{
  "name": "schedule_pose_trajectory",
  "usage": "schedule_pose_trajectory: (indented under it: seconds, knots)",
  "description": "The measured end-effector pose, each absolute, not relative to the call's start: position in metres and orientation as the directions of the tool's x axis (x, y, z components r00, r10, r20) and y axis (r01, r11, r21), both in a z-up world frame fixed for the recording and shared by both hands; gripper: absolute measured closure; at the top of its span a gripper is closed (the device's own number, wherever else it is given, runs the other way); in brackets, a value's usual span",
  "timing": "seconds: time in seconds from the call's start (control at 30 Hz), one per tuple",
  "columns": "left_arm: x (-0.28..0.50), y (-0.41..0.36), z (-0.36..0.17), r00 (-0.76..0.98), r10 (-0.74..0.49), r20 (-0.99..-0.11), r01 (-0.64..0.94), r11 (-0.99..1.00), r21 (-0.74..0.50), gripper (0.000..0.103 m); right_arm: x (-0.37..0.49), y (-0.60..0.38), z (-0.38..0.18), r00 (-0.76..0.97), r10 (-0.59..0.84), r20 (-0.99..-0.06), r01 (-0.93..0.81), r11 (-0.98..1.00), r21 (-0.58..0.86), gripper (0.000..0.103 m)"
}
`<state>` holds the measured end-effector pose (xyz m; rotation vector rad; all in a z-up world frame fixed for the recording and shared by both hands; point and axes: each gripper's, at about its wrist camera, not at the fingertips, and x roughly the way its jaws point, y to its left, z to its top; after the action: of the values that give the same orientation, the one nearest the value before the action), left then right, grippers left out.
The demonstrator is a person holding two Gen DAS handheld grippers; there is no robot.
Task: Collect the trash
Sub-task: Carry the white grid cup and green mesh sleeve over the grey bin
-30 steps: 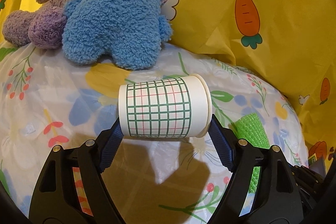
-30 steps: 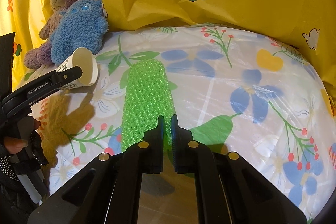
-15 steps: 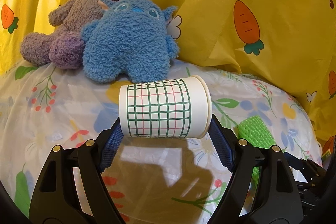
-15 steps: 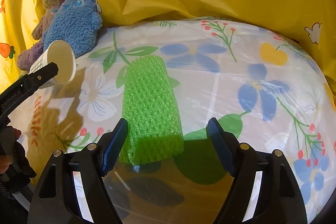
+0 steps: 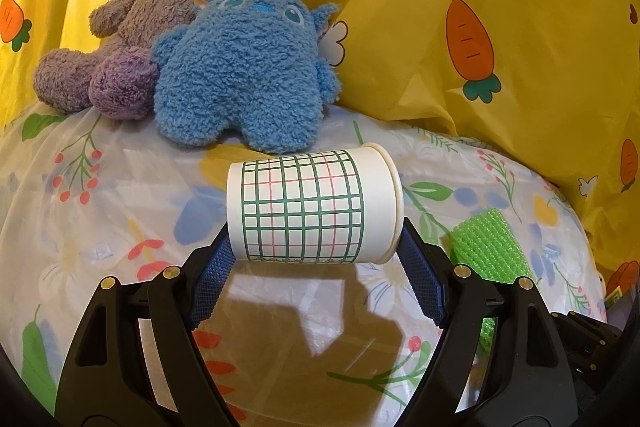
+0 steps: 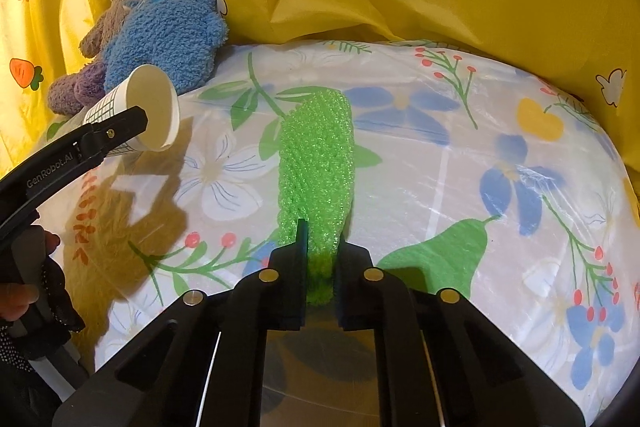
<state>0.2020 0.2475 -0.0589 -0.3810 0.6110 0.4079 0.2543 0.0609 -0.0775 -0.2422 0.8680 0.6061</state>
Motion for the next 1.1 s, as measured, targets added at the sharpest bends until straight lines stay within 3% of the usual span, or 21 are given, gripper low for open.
schedule_pose_trajectory:
  seconds: [0.63,1.1]
  knots:
    - [0.204,0.235,-0.055,0.765,0.220,-0.605,-0.417,0.885,-0.205,0.025,0.214,-0.036,-0.016,0.633,0.399,-0.664,-0.525,0.851,0.012,0.092]
    - [0.170,0.114,-0.007,0.864,0.091,-0.495,-0.190,0.970,-0.153,0.025,0.174,-0.142,0.006,0.736,0.345,-0.582,-0.429,0.903,-0.007,0.092]
